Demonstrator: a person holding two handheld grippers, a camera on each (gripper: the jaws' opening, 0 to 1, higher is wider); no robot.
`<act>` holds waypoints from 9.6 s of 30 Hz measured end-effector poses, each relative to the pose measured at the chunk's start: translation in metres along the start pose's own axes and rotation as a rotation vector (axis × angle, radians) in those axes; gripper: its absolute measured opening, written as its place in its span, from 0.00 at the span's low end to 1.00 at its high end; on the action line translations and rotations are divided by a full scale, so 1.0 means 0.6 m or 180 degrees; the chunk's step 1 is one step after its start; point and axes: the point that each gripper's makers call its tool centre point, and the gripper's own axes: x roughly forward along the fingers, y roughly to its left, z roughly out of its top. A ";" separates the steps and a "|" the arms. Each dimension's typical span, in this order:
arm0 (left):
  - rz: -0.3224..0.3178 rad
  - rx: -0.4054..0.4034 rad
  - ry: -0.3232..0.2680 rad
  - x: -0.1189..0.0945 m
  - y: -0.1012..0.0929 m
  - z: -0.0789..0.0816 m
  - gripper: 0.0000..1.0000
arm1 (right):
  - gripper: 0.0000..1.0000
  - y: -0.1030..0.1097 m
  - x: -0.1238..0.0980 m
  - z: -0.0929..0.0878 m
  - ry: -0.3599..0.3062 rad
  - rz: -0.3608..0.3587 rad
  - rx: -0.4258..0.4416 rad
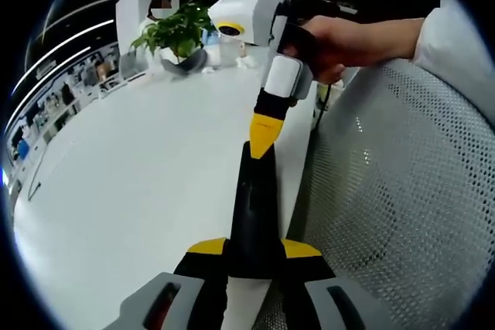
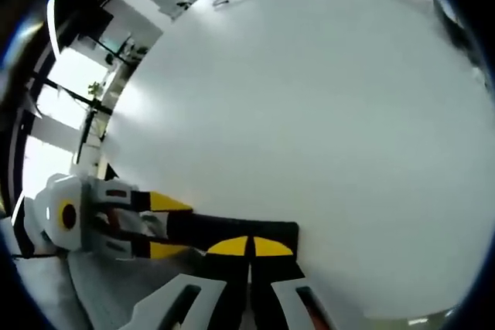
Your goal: Press the specified remote control buttons in sequence, fully releasing each button before pressing the next.
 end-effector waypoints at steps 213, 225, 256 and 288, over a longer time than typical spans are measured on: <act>-0.0049 0.0121 -0.0033 0.001 -0.007 0.001 0.25 | 0.00 0.016 0.004 -0.028 0.0296 -0.0083 -0.0176; -0.0054 0.0132 -0.0036 0.000 -0.008 0.001 0.24 | 0.00 0.013 0.002 -0.019 0.0200 -0.0117 -0.0174; -0.0110 0.0165 -0.0069 0.004 -0.017 0.005 0.25 | 0.00 0.012 0.002 -0.023 0.0237 -0.0035 -0.0074; -0.0130 0.0279 -0.0052 0.007 -0.023 0.008 0.24 | 0.00 0.040 0.010 -0.011 0.0115 0.0340 0.0058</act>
